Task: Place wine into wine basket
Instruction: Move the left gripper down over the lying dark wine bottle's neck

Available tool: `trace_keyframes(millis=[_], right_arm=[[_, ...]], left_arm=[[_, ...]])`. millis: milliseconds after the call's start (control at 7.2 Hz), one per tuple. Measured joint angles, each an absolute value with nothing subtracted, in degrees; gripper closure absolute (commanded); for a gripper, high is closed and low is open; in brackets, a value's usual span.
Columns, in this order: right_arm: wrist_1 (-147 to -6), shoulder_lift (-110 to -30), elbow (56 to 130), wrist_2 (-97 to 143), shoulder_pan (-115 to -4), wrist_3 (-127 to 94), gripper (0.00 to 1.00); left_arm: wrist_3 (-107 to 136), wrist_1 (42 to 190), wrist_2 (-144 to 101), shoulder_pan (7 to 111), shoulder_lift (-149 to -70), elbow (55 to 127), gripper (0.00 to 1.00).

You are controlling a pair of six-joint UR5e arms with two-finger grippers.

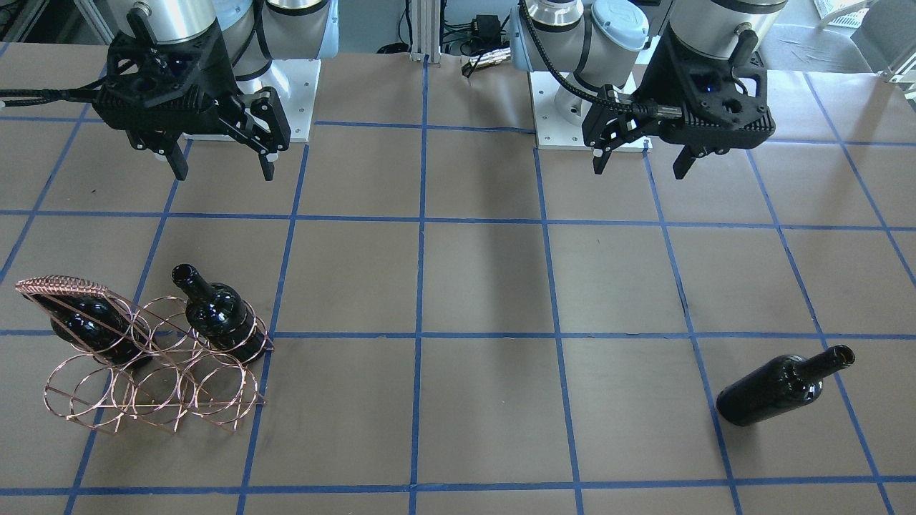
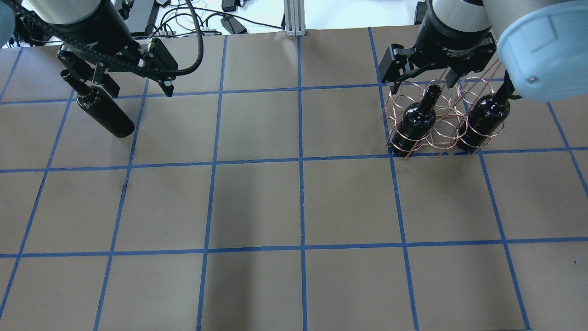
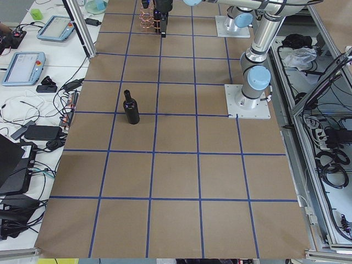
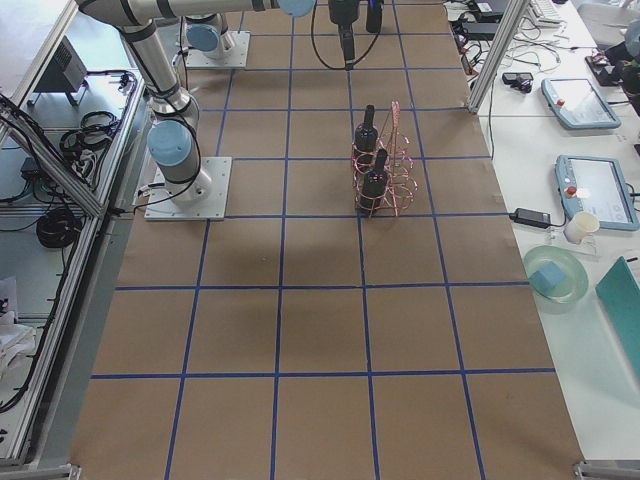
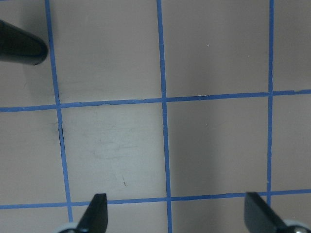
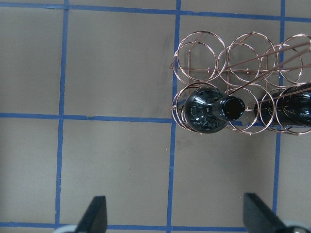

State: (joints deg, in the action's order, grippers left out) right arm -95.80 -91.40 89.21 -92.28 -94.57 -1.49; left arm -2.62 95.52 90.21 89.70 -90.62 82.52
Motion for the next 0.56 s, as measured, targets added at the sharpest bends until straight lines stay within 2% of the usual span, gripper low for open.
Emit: trace_keyframes(millis=[556], right_arm=[[-95.8,-91.4,89.2,-92.3,-94.6,-1.5,0.0]], left_arm=[[-2.6,96.3,90.1,89.3,-90.4,82.5,0.0]])
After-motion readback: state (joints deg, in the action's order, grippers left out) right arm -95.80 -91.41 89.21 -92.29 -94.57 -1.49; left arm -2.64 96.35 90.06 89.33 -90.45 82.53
